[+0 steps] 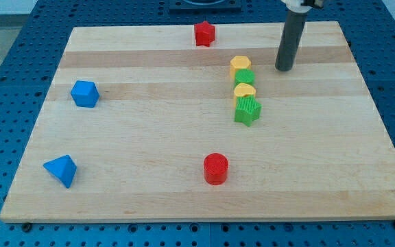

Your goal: Slide the red star diagonally to the top left side of the yellow hexagon

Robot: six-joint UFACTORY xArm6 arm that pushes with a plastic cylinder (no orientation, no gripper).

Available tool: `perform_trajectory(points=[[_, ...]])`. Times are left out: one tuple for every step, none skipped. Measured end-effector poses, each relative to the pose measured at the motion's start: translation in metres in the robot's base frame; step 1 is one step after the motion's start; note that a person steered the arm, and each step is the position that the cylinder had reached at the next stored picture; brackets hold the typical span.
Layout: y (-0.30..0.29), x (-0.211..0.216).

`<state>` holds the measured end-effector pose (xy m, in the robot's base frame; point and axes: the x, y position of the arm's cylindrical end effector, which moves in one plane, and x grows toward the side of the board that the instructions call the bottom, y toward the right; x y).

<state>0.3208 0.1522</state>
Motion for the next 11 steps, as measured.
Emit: perform_trajectory(points=[[-0.002,-0.028],[-0.018,-0.060],[-0.055,-0.092],[-0.098,-0.122],[-0.126,-0.128],[-0.151,-0.124],[-0.162,-0.112],[-0.167,-0.100],[-0.180,-0.083],[-0.192,-0.060],[-0.196,-0.048]])
